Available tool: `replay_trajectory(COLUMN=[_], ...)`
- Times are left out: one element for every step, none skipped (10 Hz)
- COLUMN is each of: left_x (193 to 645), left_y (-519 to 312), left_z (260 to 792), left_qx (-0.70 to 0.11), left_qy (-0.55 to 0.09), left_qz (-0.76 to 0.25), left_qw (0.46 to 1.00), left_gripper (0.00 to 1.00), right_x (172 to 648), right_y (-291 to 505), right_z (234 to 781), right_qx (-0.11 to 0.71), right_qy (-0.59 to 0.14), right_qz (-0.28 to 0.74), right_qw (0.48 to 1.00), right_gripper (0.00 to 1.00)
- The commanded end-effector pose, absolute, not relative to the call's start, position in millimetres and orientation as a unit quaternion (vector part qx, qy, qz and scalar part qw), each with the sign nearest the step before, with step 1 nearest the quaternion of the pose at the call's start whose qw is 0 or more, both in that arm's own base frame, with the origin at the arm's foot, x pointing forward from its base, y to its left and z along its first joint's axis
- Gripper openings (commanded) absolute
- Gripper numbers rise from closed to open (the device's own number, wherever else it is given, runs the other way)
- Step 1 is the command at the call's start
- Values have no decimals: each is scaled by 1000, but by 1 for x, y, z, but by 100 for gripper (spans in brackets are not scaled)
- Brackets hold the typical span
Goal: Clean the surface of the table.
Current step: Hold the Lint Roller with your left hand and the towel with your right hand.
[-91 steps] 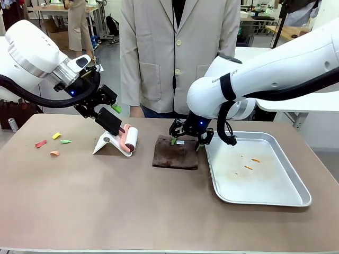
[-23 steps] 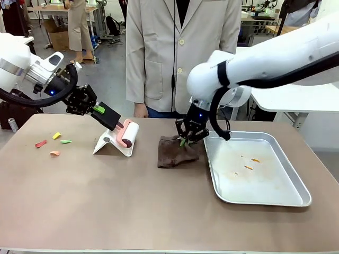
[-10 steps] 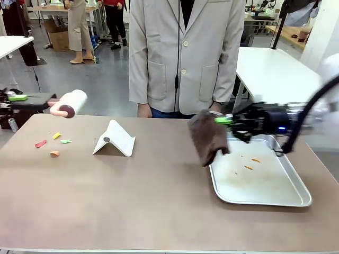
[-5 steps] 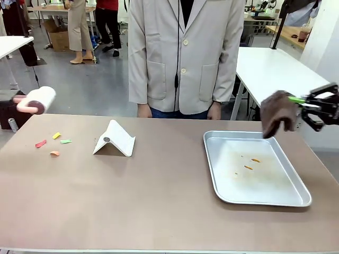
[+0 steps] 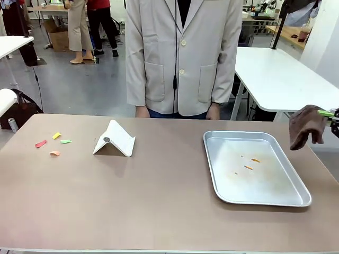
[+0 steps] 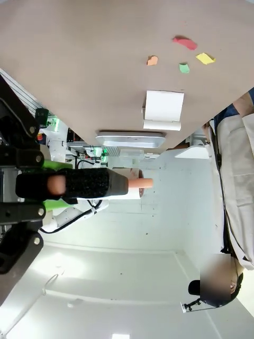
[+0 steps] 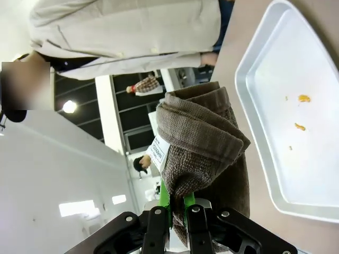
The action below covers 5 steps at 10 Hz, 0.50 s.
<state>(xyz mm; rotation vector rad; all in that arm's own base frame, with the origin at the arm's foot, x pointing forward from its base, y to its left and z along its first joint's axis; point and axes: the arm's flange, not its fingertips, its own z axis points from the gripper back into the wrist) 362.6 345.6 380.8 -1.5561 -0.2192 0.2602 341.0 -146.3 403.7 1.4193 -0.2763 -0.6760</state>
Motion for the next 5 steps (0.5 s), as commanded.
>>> replay_trajectory(left_x=[374, 379, 367, 367, 367], left_y=[349, 346, 349, 349, 349], left_z=[372, 368, 371, 371, 371], left_qx=[-710, -705, -702, -702, -702], left_qy=[-96, -90, -94, -94, -94], left_qz=[94, 112, 115, 115, 115], left_qw=[691, 694, 696, 696, 696], left_gripper=[0, 0, 0, 0, 0], right_x=[317, 341, 341, 341, 341], right_y=[-122, -146, -146, -146, -146], right_z=[399, 404, 404, 404, 404], right_qx=[616, 637, 637, 637, 637], right_qy=[-138, -124, -124, -124, -124], right_qz=[-301, -303, -303, -303, -303], right_qw=[715, 698, 698, 698, 698], right_gripper=[0, 0, 0, 0, 0])
